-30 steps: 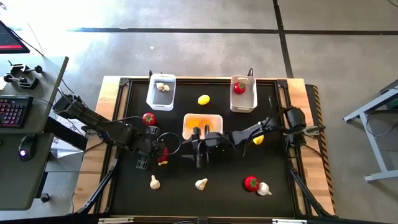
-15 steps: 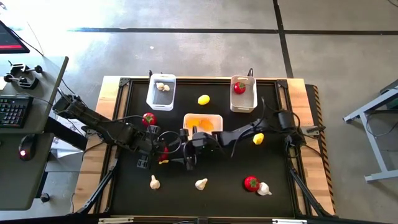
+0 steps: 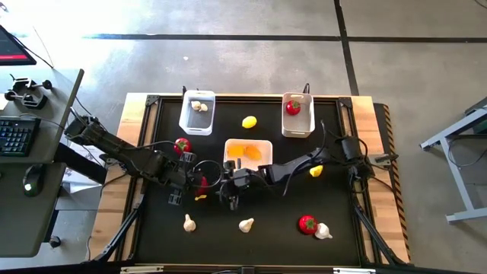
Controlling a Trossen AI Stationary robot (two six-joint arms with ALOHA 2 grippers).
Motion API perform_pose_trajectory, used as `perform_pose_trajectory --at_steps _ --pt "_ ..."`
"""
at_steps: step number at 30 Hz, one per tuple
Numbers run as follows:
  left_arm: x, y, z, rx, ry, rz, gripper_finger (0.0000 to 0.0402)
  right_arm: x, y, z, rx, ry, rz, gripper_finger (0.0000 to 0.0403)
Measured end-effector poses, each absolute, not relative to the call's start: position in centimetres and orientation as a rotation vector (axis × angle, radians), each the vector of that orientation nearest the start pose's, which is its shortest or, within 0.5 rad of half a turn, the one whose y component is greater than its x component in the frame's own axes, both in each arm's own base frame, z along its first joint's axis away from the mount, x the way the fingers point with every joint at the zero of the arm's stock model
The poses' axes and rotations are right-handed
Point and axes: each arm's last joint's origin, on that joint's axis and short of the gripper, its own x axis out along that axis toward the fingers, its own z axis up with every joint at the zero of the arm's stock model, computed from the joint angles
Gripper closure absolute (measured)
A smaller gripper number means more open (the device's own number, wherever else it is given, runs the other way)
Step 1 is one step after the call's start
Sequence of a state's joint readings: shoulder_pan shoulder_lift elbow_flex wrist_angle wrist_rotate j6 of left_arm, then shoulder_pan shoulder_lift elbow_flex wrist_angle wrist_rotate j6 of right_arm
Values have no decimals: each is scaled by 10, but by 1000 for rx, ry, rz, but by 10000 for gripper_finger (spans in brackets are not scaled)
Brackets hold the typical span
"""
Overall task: Sort produce into baskets
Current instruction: Put the red tomato into the gray bin
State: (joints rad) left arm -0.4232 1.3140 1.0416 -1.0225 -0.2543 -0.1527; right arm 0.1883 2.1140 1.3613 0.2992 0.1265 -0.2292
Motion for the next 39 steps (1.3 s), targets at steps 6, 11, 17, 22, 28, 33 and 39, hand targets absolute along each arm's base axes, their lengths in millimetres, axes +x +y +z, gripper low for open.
perform_pose_trajectory --at_steps 6,11,17,22,28,33,39 --pt "214 -88 259 297 1222 -46 401 455 73 163 -229 474 53 381" --pt "215 -85 259 289 1222 -36 401 456 68 164 -225 467 54 371" --pt "217 -81 259 282 1225 -24 401 456 75 165 -278 454 81 274" --pt "217 -80 259 274 1228 -26 401 456 74 166 -205 442 50 140" --pt "218 -80 259 271 1221 -28 401 461 74 174 -211 338 47 48" --pt "218 -80 259 272 1219 -30 401 462 74 176 -225 305 101 42" --pt "219 -81 259 278 1212 -37 401 464 67 180 -204 266 76 43"
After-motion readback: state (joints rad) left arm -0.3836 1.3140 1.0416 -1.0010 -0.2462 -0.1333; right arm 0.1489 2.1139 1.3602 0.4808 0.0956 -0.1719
